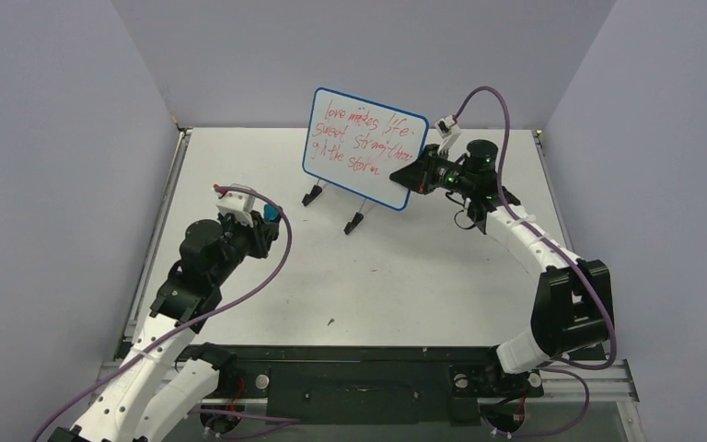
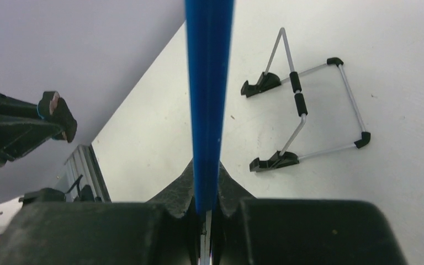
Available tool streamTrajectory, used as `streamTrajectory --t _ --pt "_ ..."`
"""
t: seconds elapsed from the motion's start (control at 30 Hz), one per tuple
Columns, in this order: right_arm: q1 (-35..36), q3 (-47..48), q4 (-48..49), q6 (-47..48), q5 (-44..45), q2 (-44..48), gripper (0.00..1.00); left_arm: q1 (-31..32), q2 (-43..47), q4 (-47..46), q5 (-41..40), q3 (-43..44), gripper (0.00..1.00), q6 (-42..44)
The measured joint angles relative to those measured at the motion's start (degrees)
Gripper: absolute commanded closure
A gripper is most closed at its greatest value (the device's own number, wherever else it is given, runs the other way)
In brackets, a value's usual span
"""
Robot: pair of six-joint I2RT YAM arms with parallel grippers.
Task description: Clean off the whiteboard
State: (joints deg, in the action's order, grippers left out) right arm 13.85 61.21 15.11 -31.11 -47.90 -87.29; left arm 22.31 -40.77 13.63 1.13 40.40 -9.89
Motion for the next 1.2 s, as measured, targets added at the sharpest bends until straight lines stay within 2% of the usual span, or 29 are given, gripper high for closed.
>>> streamTrajectory --t 0.33,0.5,0.7,0.8,0.97,1.1,1.2 --pt "0.0 2.4 -30.67 18.82 -2.69 5.42 1.0 -1.4 2.84 -1.53 4.59 -0.83 1.0 -1.62" --pt "-0.31 -2.01 -37.55 24.33 -3.56 9.79 1.0 -2.29 4.07 -5.09 9.38 -2.69 1.0 -6.03" --pt "-0.5 -2.56 -46.01 34.03 -4.66 10.75 1.0 -2.45 4.79 -13.51 15.65 -9.18 1.0 -16.13" --pt "-0.85 -2.71 -48.78 39.21 -5.55 10.95 1.0 -2.29 4.15 -14.53 17.35 -12.15 1.0 -20.94" --pt "-1.99 -4.26 -51.06 44.22 -6.29 11.74 1.0 1.38 5.07 -16.33 15.17 -16.52 1.0 -26.99" --pt "-4.02 -4.33 -53.81 48.3 -7.63 11.89 1.0 8.07 4.22 -17.99 8.35 -18.78 1.0 -29.44" --pt "-5.16 -4.33 -55.76 51.34 -8.57 11.89 1.0 12.61 0.04 -20.55 2.05 -18.82 1.0 -29.97"
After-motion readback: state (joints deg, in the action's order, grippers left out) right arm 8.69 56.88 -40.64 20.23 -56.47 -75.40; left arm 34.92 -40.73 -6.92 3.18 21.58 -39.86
